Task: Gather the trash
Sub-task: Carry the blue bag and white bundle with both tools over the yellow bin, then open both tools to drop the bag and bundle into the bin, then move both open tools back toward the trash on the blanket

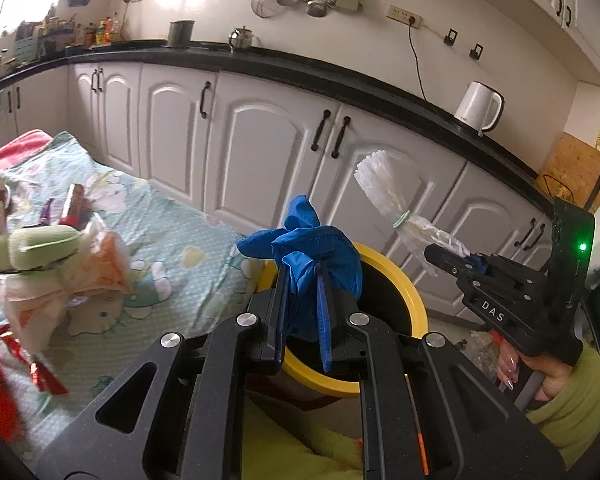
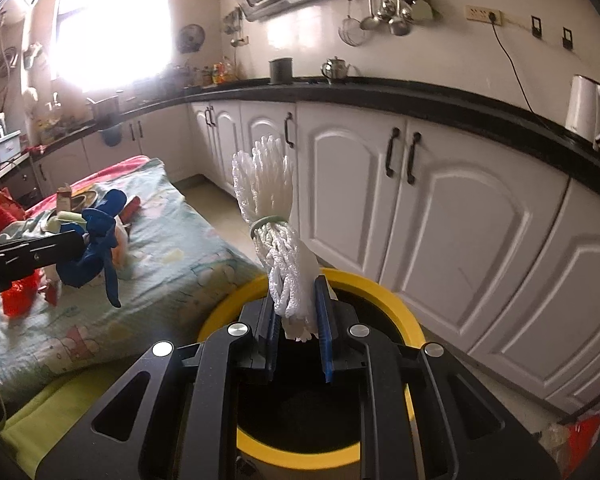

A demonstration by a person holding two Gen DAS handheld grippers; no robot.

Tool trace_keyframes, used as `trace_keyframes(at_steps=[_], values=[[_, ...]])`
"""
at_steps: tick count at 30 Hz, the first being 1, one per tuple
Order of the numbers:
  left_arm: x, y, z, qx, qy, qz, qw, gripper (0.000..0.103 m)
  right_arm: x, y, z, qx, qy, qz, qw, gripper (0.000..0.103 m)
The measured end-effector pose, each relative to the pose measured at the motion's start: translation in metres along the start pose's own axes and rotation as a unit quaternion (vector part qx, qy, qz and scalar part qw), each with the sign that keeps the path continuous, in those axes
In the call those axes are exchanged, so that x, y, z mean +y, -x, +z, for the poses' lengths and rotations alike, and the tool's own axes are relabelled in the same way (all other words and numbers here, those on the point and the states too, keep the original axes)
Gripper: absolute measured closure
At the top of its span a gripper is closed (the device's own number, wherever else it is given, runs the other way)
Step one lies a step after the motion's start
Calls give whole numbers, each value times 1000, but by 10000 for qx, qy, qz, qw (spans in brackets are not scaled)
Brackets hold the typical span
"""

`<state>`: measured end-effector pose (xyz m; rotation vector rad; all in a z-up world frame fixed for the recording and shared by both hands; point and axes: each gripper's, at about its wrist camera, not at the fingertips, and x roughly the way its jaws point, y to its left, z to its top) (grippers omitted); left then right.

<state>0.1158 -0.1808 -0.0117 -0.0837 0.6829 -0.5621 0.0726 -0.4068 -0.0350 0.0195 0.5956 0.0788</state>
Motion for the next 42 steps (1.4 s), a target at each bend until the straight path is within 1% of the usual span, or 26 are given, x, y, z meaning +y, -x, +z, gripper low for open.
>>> trace_keyframes(at_steps=[9, 22, 28, 30, 31, 32, 33, 34, 35, 39, 40, 41, 42], values=[[-15, -27, -6, 236, -89, -184, 9995, 95, -15, -11, -16, 276, -164, -9, 9995, 87], [-27, -65, -16, 610, -237, -298, 9974, 95, -32, -30, -36, 671, -415, -78, 9969, 86], [-25, -76, -18, 644, -179, -312, 9973, 94, -36, -42, -44, 842, -534, -64, 9950, 84], [-21, -79, -18, 638, -102, -275, 9975, 82, -36, -44, -45, 874, -556, -56, 9946, 82], [-20, -79, -18, 628, -76, -251, 9977, 69, -37, -45, -46, 895, -570, -42, 9943, 81], [-17, -78, -18, 609, -15, -214, 9979, 58, -37, -47, -46, 910, -581, -46, 9941, 74], [-14, -78, -18, 590, 39, -209, 9980, 56, -38, -47, -47, 911, -595, -56, 9940, 65], [-12, -77, -18, 576, 74, -189, 9981, 53, -37, -47, -47, 901, -605, -68, 9941, 62], [-9, -76, -17, 554, 129, -149, 9983, 44, -38, -47, -48, 894, -607, -89, 9941, 59], [0, -68, -16, 439, 298, -84, 9986, 29, -39, -47, -47, 881, -635, -128, 9940, 54], [2, -66, -16, 394, 308, -51, 9987, 23, -38, -46, -47, 868, -635, -132, 9941, 53], [3, -62, -15, 325, 315, -7, 9990, 20, -38, -46, -47, 859, -631, -129, 9942, 53], [3, -58, -14, 267, 314, 22, 9991, 19, -38, -45, -46, 843, -624, -131, 9944, 53]])
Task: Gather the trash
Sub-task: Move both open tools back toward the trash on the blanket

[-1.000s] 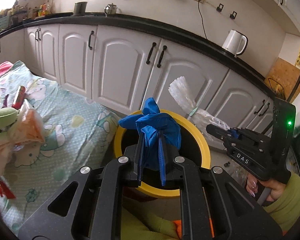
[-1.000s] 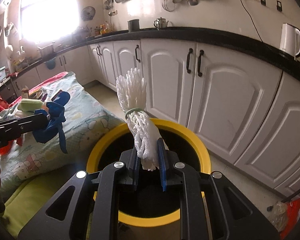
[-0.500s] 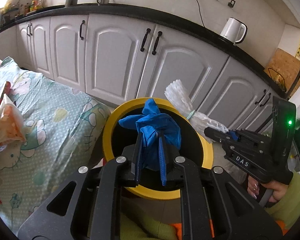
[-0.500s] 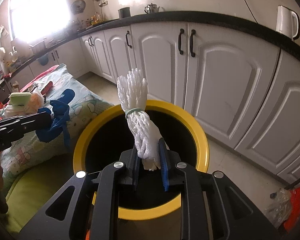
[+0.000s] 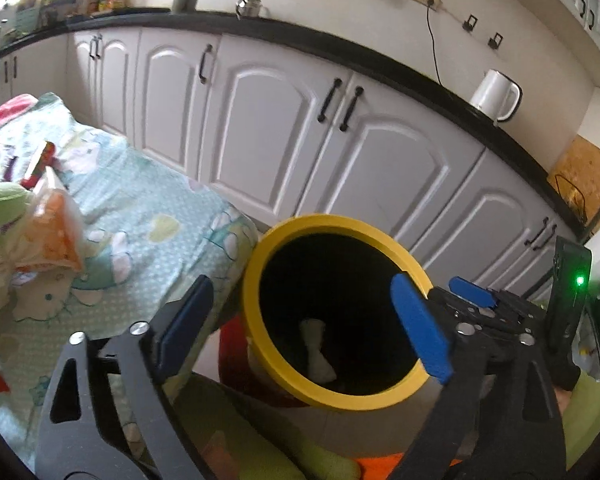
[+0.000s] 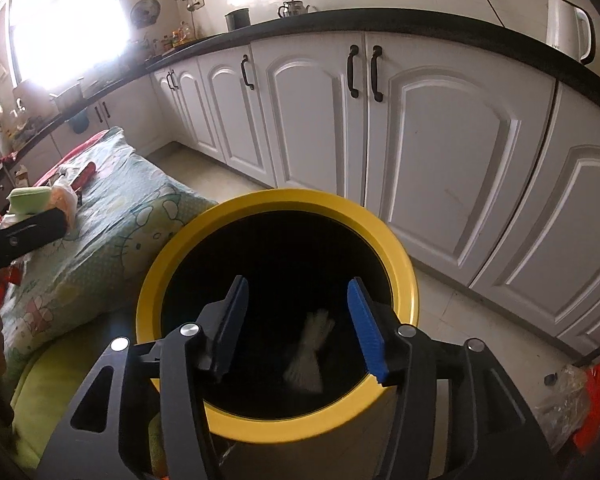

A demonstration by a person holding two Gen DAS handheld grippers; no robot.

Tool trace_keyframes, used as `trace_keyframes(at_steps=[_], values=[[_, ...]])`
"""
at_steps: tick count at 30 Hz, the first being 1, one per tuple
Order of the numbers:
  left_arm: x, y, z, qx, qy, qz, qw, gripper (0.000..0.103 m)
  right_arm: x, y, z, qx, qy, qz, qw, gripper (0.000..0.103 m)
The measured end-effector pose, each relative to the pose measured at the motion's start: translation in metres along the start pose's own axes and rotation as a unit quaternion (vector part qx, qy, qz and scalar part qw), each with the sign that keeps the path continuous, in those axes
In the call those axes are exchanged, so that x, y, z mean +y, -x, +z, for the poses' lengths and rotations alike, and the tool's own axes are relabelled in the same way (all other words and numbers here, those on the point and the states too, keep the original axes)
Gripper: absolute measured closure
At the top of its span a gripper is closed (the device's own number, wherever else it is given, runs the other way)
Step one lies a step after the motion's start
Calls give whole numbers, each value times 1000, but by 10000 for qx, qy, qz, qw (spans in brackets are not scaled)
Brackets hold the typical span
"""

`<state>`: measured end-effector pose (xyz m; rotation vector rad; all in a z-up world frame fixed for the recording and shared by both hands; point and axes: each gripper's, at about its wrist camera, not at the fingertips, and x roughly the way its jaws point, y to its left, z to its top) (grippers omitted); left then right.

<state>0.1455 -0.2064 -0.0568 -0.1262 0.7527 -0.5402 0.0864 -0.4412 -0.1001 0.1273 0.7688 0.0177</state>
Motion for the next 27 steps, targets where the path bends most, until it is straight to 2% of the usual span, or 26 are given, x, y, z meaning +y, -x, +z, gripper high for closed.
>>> trace_keyframes(at_steps=[4, 27], values=[[2, 14, 4, -212, -28, 136, 9997, 11, 5, 5, 3, -77, 56, 25, 10000, 52], [37, 87, 13, -1184, 174, 858, 9891, 11, 93, 37, 24, -502, 1211, 507, 9901, 48]])
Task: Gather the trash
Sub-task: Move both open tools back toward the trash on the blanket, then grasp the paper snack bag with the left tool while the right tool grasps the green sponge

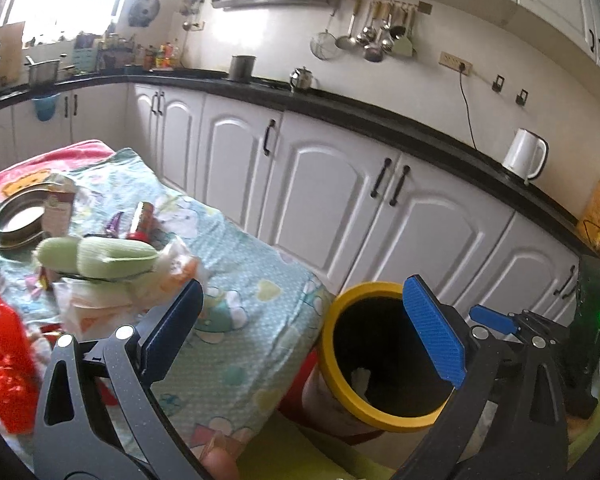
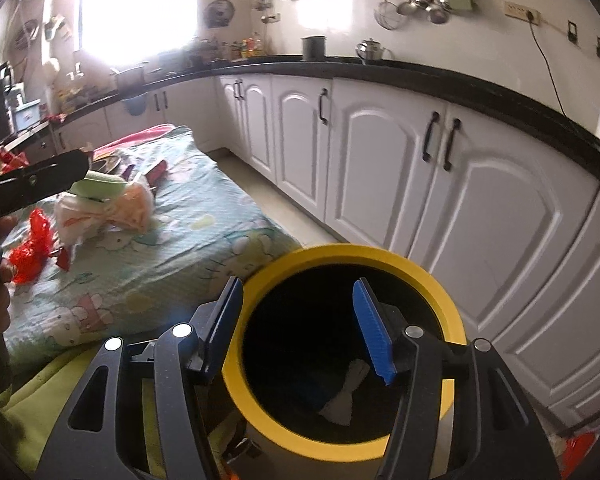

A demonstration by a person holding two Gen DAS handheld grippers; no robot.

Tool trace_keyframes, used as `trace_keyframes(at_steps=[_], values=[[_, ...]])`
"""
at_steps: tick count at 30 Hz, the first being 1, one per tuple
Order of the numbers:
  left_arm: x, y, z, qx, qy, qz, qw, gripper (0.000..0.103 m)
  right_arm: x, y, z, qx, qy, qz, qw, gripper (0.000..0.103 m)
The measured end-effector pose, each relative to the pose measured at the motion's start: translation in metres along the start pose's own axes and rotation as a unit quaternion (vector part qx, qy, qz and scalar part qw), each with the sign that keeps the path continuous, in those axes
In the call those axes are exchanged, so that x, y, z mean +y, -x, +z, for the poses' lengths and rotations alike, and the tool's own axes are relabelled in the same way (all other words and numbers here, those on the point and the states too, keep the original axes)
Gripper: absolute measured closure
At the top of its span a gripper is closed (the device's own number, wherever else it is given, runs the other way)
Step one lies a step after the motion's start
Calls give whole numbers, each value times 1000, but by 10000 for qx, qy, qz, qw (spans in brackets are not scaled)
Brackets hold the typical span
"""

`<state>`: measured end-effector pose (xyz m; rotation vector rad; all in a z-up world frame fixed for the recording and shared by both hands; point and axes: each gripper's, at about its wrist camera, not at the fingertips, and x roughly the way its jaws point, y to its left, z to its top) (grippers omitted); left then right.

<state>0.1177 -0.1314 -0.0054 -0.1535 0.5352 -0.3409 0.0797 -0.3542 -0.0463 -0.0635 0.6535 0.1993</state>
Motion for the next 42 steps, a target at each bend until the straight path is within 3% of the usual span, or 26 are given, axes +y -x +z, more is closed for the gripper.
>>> trace_keyframes(at_steps=[7, 28, 36, 42], values=[[20, 15, 5, -217, 145, 212, 9994, 11, 26, 4, 18, -195, 427, 64, 9989, 48], [116, 65, 25, -880, 852, 1021, 9872, 11, 139, -18, 66, -431, 1420, 1183, 9818, 47], [163, 65, 42, -471, 899, 1545, 9828, 11, 180, -41, 78, -539, 2102, 1579, 9633, 47], [197, 50, 57, 13, 820, 1664, 9826, 11, 204, -68, 86, -403, 2534, 1701, 9514, 47]])
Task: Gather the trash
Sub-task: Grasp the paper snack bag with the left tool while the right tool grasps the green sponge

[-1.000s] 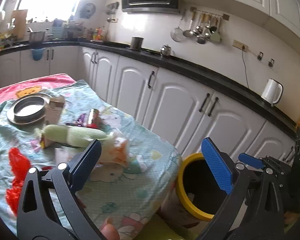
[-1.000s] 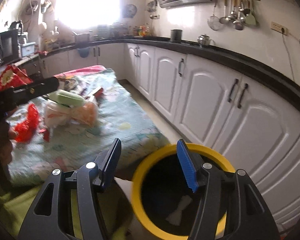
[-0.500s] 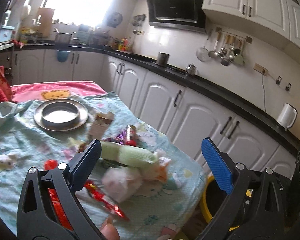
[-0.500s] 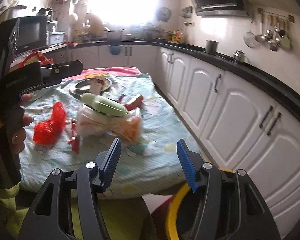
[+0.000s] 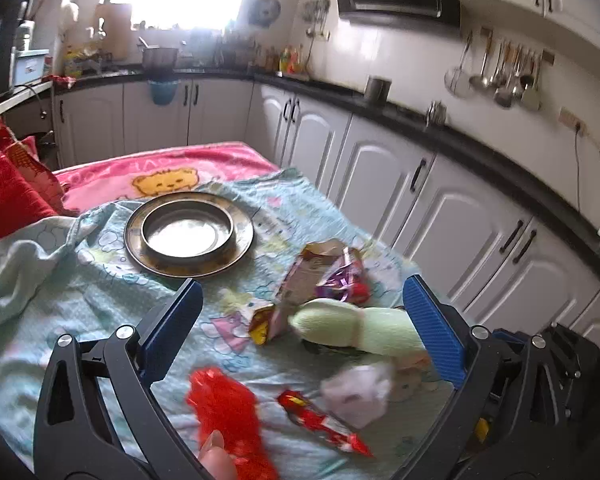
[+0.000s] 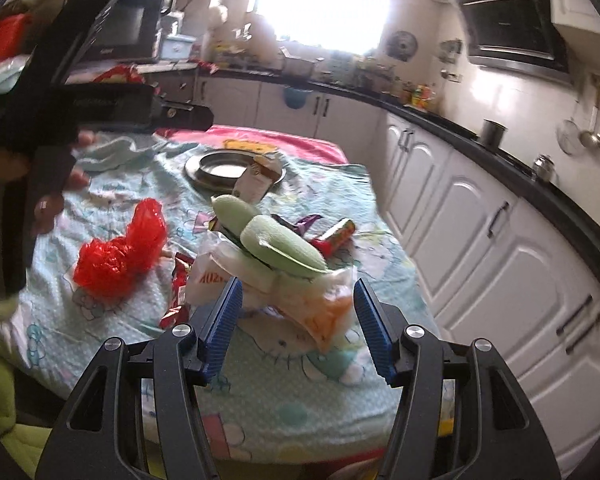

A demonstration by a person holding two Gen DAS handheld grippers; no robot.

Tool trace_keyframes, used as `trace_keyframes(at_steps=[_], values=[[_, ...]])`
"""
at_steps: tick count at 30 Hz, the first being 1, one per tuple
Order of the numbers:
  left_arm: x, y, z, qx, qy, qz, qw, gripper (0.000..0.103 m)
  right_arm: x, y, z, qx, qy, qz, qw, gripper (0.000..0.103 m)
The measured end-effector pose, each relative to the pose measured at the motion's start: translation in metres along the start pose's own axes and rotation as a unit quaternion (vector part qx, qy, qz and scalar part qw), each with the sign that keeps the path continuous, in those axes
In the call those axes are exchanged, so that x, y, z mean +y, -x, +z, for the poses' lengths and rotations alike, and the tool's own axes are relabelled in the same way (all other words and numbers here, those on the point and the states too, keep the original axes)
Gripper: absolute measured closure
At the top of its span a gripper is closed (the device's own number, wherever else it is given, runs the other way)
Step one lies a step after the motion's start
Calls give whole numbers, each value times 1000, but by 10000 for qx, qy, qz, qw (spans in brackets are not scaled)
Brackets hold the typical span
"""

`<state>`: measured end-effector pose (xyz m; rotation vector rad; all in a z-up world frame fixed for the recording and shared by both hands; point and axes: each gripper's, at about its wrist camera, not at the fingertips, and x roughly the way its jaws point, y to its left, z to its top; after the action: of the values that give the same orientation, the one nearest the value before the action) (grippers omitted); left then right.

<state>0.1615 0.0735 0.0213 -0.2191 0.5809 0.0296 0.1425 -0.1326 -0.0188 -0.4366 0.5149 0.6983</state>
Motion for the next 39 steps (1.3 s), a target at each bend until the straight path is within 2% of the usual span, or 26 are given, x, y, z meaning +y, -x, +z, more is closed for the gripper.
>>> trace_keyframes(at_steps=[4, 7, 11, 16, 18, 20, 24, 28, 30, 31, 32, 33, 36, 39], values=[[7, -25, 9, 423, -92, -174, 9989, 11, 1, -20, 7, 79, 256, 66, 9996, 47], [5, -42, 11, 664, -247, -169, 9973, 11, 3, -36, 14, 138, 477, 22, 9988, 47], [0, -62, 12, 886, -429, -215, 9949, 11, 5, -52, 21, 201, 640, 91, 9977, 47], [-3, -83, 16, 1055, -419, -275, 9932, 11, 10, -70, 23, 326, 816, 304, 9957, 49], [-4, -91, 18, 1118, -431, -270, 9924, 11, 11, -74, 24, 353, 852, 371, 9950, 52], [-6, -99, 20, 1188, -454, -271, 9915, 14, 11, -75, 23, 366, 868, 393, 9948, 63], [-3, -115, 22, 1300, -419, -201, 9904, 19, 11, -74, 22, 329, 853, 459, 9948, 67], [4, -127, 24, 1360, -298, -120, 9902, 30, 11, -71, 20, 255, 847, 471, 9950, 69], [7, -131, 23, 1422, -183, -165, 9895, 40, 10, -69, 19, 204, 808, 487, 9953, 70], [7, -132, 23, 1437, -177, -172, 9893, 49, 10, -68, 19, 191, 793, 494, 9954, 70], [7, -133, 22, 1439, -198, -158, 9893, 67, 10, -67, 19, 172, 766, 495, 9957, 70], [7, -132, 21, 1432, -218, -127, 9894, 72, 9, -66, 19, 141, 747, 488, 9959, 71], [10, -129, 21, 1394, -125, -202, 9899, 76, 9, -60, 19, 16, 694, 453, 9966, 72], [13, -115, 25, 1167, -45, -175, 9930, 79, 8, -53, 20, -142, 638, 375, 9972, 73]])
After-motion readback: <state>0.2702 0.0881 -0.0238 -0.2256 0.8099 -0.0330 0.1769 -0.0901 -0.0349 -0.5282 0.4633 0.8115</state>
